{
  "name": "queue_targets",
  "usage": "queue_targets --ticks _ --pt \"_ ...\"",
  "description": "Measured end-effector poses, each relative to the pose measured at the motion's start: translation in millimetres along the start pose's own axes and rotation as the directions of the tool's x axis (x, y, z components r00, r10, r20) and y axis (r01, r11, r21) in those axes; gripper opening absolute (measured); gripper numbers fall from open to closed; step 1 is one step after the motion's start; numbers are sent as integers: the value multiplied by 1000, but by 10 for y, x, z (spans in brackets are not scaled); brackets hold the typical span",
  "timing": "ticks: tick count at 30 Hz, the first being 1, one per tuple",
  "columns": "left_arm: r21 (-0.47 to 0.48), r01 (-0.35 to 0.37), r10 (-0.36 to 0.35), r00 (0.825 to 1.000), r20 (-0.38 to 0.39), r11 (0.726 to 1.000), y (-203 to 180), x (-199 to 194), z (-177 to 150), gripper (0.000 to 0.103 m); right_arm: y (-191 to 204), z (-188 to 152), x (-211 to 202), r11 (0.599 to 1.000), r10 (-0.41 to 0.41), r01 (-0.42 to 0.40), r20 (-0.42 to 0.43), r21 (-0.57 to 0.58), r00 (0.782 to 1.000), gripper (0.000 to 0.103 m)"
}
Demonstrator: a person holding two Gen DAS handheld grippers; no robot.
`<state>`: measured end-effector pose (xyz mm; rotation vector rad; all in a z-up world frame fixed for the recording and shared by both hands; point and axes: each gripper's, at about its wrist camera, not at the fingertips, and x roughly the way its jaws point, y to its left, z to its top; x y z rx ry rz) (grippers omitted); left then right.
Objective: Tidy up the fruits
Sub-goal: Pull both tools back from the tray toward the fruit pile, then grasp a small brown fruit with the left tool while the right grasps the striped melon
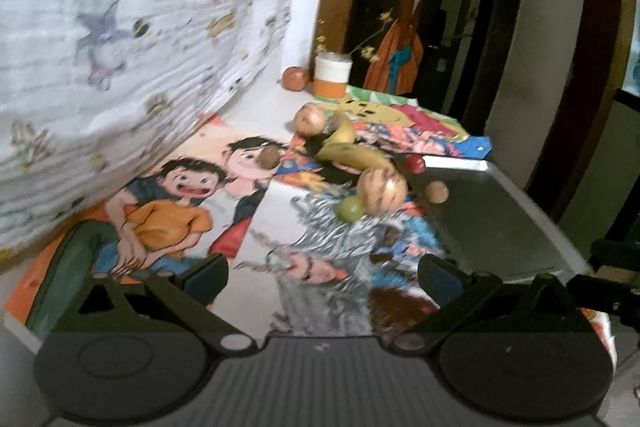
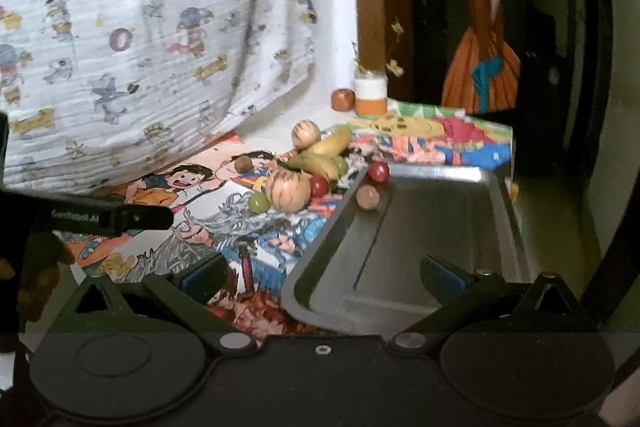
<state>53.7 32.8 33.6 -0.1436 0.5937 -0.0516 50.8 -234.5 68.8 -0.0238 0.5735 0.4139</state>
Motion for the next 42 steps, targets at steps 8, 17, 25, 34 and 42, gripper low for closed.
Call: queue_targets --ticks 8,17,25,34,42 --pt "6 -24 24 1000 -15 1000 116 29 -109 103 4 -115 114 999 -10 12 -63 42 998 102" --pt "44 -24 25 1000 -11 999 166 110 -34 103 -14 50 184 999 1 3 -73 49 997 103" --pt "83 -62 62 998 -1 995 347 291 334 103 12 632 390 990 65 -59 -37 129 997 103" --pt "-7 -33 33 997 -72 999 690 910 791 103 3 1077 958 868 199 -168 -16 468 980 103" --pt "-22 -34 32 997 -70 999 777 1369 929 103 37 894 1361 905 89 -82 1 417 996 93"
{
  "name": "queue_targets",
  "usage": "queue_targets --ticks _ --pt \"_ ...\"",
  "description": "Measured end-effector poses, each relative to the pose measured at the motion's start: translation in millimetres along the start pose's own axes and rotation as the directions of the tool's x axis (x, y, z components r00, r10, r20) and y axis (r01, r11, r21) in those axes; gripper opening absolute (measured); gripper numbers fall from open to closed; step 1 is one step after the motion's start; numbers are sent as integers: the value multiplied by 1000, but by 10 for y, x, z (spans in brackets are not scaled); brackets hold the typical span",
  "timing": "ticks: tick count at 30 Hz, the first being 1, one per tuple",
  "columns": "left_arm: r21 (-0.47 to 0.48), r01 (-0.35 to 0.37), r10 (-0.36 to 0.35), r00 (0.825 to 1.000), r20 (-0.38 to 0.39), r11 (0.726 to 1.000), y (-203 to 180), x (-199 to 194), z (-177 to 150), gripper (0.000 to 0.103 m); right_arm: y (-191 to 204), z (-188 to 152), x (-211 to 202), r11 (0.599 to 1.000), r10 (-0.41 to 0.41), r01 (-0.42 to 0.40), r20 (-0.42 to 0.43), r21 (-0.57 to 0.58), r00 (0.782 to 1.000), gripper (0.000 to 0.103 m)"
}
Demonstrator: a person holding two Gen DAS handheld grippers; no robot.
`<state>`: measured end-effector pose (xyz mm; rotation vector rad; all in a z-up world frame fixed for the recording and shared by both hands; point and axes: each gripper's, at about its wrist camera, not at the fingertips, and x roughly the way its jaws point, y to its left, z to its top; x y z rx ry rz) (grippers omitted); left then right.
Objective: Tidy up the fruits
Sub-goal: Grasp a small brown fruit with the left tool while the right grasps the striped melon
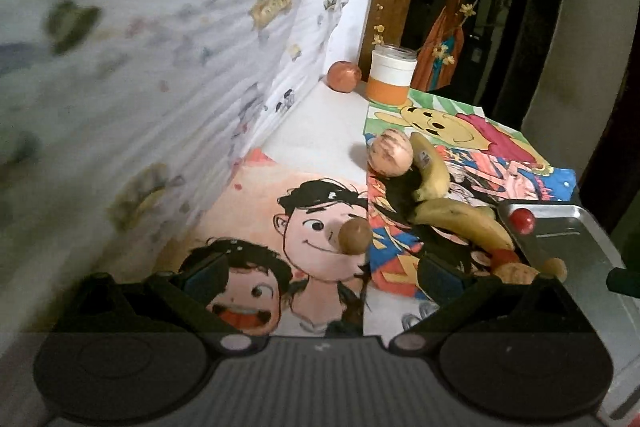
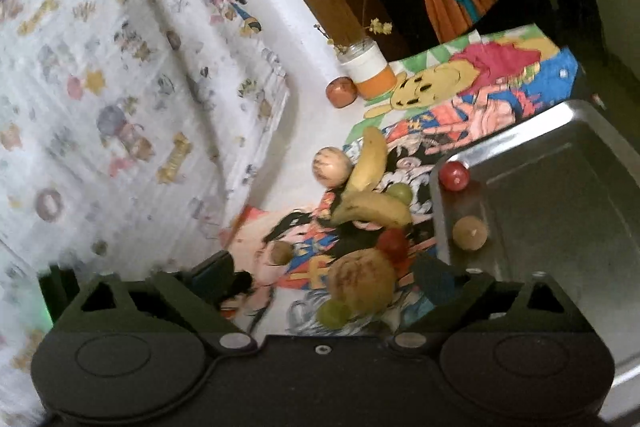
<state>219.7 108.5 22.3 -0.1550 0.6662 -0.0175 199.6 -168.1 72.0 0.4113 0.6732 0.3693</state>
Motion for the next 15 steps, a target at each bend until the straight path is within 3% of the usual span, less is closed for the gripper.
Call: queue_targets --ticks 6,15 --pt "-17 21 -21 1000 -2 1000 -1 256 46 98 -20 -120 202 989 -72 72 4 -127 997 84" --pt "-4 48 -48 999 -24 999 -64 492 72 80 -55 -198 471 987 -69 57 -70 -152 995 76"
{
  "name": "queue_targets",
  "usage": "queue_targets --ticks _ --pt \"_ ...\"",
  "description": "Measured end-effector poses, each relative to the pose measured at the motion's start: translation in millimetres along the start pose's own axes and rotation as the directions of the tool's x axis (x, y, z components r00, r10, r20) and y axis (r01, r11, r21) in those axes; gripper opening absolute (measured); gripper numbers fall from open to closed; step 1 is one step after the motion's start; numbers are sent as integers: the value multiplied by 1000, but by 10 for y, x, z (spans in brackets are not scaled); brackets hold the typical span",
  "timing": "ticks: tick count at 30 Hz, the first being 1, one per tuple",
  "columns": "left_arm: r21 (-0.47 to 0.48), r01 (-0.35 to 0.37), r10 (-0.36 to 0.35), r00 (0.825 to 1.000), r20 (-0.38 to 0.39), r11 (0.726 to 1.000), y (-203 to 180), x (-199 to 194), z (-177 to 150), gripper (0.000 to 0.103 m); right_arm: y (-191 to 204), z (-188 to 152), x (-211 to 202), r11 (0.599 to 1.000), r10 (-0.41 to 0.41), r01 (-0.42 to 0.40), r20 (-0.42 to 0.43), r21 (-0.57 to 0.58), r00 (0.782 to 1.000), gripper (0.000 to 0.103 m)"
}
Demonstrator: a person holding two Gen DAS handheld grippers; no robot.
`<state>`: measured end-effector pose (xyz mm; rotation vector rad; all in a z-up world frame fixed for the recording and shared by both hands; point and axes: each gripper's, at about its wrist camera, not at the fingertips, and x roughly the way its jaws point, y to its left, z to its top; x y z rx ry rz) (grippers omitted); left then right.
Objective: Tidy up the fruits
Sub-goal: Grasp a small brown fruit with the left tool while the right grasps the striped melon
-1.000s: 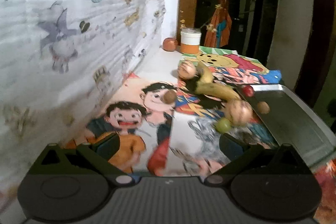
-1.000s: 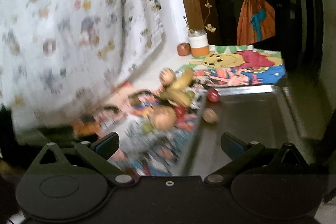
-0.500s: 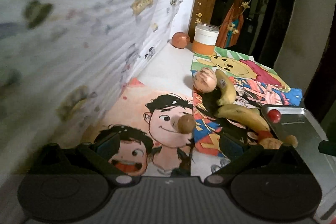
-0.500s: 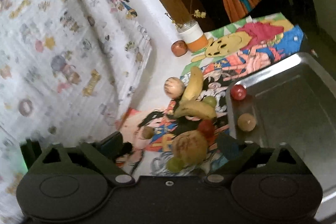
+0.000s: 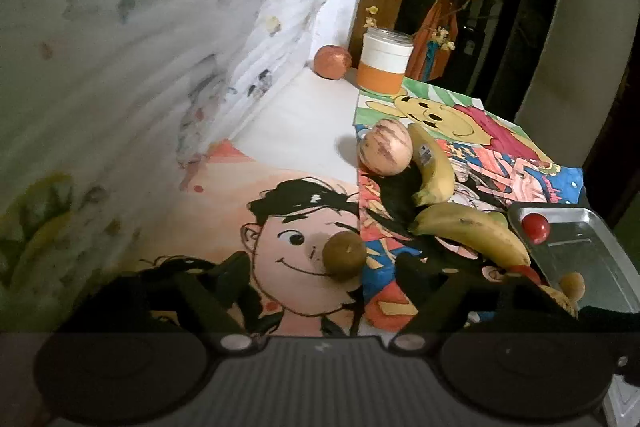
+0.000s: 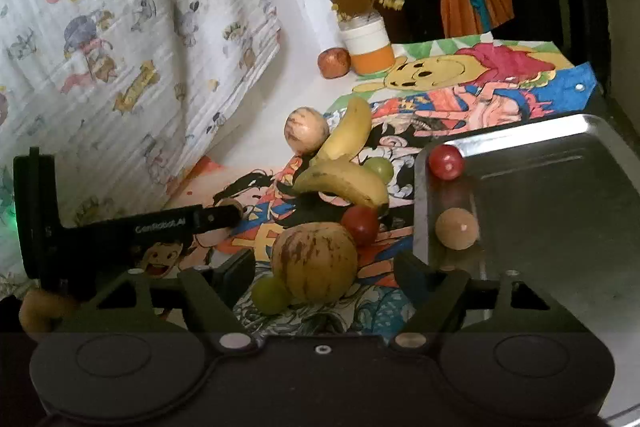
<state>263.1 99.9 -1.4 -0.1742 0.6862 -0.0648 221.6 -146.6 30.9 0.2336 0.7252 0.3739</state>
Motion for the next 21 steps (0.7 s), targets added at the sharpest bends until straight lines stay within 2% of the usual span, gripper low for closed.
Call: queue_targets --ticks 4,8,11,17,21 --pt "16 22 -22 1000 -3 1000 -49 32 11 67 32 -9 83 1000 -1 0 -14 -21 1000 69" --pt "41 28 -27 1000 -9 999 -93 68 10 63 22 -10 158 1000 5 -5 -30 -7 1000 64" --pt "73 10 -9 1000 -10 997 -131 84 11 63 2 -17 197 1000 14 -13 -40 11 999 64" --pt "81 -2 3 1000 -8 997 -138 106 18 53 8 -30 240 1000 13 -12 -38 19 999 64" --pt "97 -13 14 1000 -10 995 -152 115 22 42 13 -28 261 1000 9 -8 -34 19 999 64"
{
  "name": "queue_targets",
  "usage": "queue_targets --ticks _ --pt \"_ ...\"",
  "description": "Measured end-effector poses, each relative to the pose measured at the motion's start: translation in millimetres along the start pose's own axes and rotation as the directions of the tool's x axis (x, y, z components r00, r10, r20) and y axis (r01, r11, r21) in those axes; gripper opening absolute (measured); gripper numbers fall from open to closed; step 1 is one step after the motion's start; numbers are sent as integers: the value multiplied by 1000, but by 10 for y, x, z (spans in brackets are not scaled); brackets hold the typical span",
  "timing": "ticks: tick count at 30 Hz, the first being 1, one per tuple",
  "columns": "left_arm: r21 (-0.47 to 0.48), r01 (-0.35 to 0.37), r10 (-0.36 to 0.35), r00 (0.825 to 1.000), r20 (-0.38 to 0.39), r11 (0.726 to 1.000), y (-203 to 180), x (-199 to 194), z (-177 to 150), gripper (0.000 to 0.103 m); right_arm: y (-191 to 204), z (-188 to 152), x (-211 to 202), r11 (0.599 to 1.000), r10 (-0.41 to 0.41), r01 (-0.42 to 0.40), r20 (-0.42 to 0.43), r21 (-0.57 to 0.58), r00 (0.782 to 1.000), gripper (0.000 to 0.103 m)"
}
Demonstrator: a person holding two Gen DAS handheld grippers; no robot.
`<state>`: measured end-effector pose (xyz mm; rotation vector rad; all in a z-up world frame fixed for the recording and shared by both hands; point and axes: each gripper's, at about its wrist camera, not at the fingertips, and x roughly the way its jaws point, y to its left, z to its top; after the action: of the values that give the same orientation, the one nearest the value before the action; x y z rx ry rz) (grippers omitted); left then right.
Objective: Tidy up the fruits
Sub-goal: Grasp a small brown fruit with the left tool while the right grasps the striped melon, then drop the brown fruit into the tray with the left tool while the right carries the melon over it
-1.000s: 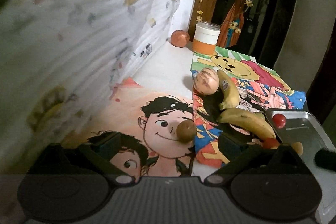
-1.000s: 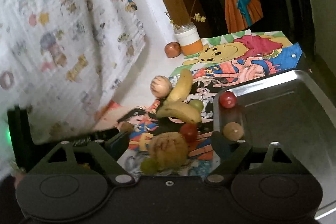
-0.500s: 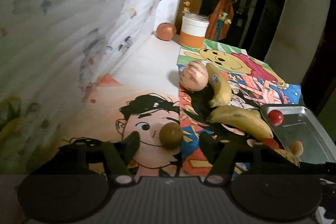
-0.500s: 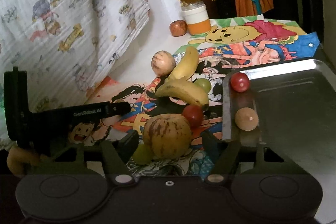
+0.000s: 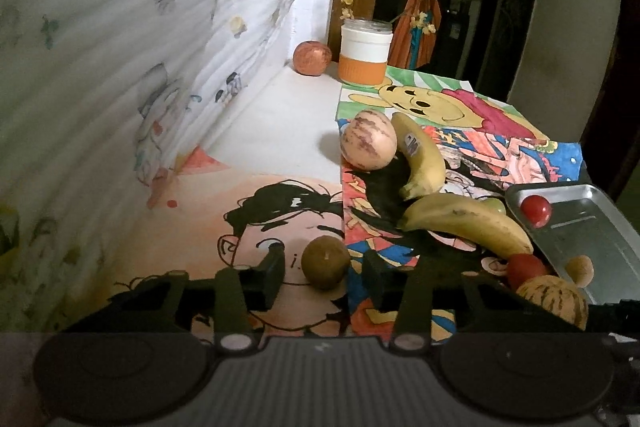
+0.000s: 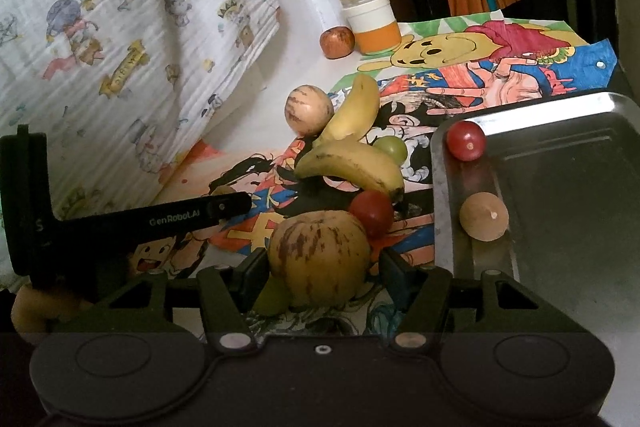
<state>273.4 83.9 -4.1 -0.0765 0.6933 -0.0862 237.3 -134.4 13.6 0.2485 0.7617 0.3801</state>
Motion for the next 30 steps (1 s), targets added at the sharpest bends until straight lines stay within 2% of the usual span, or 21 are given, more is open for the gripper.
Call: queue_targets --ticks 6,9,22,30 --pt "3 2 -2 1000 -1 1000 -2 -2 9 29 6 -1 13 1000 -5 5 8 6 1000 62" --pt "-6 9 -9 1000 -3 1000 6 -13 5 29 -9 -4 9 1000 9 -9 10 25 1000 57" --pt "-51 49 -49 999 -1 997 -4 -209 -53 28 -70 -39 -71 997 38 -40 30 68 999 56" --pt "-57 71 -71 997 15 996 -126 -344 -68 28 -119 -40 -286 996 47 -54 94 68 994 56"
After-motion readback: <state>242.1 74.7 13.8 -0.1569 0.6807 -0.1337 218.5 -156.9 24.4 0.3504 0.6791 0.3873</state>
